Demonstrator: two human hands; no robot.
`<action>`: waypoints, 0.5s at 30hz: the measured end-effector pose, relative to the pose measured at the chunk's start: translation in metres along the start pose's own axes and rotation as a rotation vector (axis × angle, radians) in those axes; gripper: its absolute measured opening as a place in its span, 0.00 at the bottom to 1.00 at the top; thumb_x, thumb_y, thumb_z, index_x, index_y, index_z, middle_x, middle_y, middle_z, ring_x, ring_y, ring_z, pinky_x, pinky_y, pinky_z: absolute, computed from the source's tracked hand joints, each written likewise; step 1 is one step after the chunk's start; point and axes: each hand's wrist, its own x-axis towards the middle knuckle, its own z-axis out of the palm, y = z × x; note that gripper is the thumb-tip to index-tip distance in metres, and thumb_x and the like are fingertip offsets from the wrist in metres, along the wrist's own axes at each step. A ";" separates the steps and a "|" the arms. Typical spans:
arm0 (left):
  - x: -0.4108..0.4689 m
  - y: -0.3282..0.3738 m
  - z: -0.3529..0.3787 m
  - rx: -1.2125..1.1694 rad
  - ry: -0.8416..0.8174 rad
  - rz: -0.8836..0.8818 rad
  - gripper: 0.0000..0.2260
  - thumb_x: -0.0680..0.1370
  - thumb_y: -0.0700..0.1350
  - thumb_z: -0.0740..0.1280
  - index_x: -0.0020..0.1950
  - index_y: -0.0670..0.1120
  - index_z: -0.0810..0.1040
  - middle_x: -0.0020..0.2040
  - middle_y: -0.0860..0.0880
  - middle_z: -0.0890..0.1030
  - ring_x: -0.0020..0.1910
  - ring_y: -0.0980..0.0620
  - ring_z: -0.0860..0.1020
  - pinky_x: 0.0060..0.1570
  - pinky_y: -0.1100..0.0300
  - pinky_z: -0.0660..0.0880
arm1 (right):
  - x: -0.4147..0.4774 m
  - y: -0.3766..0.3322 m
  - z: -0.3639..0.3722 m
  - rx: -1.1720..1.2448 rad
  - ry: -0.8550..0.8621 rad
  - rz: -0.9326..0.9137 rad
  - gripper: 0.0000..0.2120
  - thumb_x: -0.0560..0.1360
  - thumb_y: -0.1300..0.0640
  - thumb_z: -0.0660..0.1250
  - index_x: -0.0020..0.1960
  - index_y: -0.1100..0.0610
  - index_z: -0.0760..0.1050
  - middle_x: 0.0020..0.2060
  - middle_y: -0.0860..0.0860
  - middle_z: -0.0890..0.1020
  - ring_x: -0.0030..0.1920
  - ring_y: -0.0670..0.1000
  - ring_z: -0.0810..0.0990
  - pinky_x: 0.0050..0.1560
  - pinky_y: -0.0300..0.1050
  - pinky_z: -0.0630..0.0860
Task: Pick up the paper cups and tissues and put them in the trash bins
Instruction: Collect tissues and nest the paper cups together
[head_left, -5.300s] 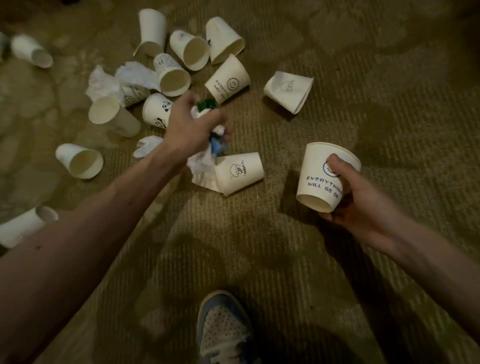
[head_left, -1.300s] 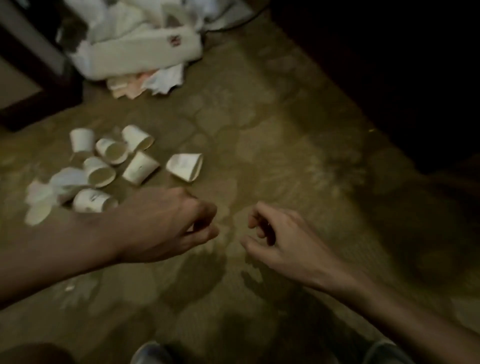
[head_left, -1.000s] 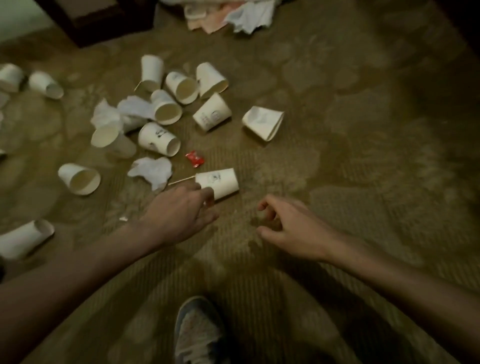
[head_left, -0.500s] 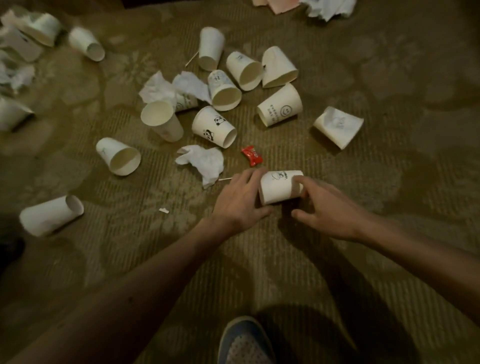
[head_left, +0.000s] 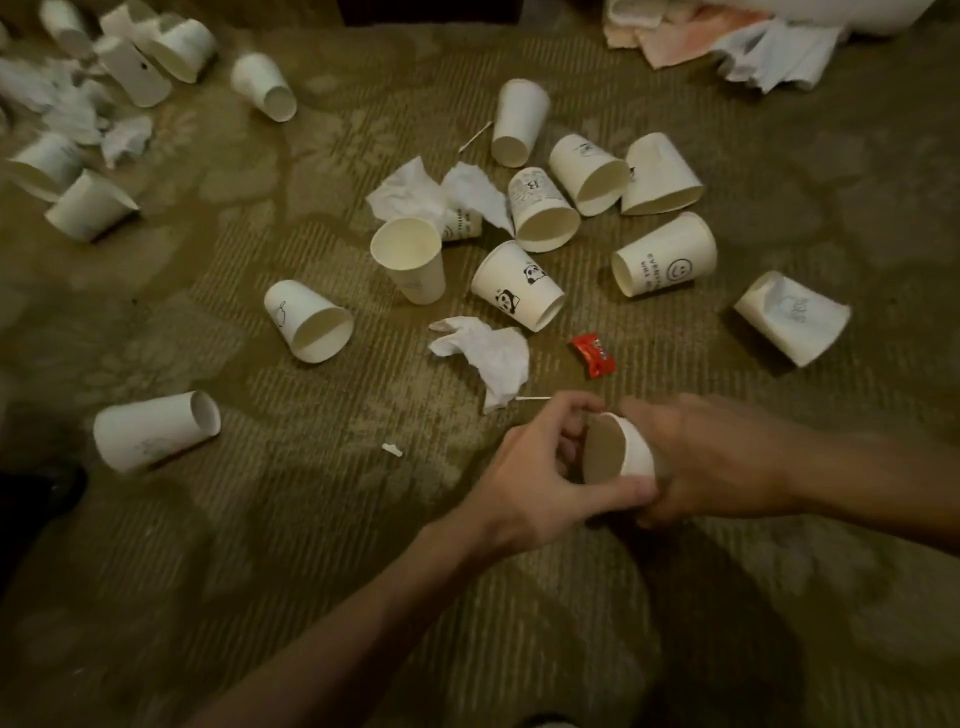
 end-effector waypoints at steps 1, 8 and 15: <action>-0.001 -0.003 -0.002 -0.049 -0.009 -0.020 0.33 0.59 0.72 0.74 0.61 0.67 0.69 0.50 0.65 0.78 0.48 0.64 0.79 0.40 0.70 0.76 | -0.001 0.003 0.003 0.058 0.006 -0.003 0.28 0.65 0.43 0.77 0.58 0.40 0.65 0.53 0.40 0.74 0.50 0.41 0.74 0.49 0.41 0.76; 0.041 -0.014 -0.005 0.124 0.221 -0.048 0.11 0.81 0.50 0.62 0.64 0.56 0.74 0.54 0.54 0.78 0.50 0.57 0.77 0.47 0.59 0.76 | -0.021 0.035 0.021 0.556 0.096 0.222 0.35 0.63 0.44 0.79 0.65 0.48 0.69 0.53 0.45 0.78 0.52 0.46 0.78 0.50 0.46 0.79; 0.095 -0.003 0.019 0.704 0.060 0.081 0.23 0.83 0.47 0.58 0.78 0.58 0.58 0.78 0.47 0.57 0.71 0.44 0.68 0.60 0.51 0.72 | -0.010 0.030 0.020 0.649 0.166 0.285 0.30 0.62 0.43 0.80 0.58 0.49 0.71 0.48 0.47 0.79 0.46 0.46 0.79 0.40 0.42 0.76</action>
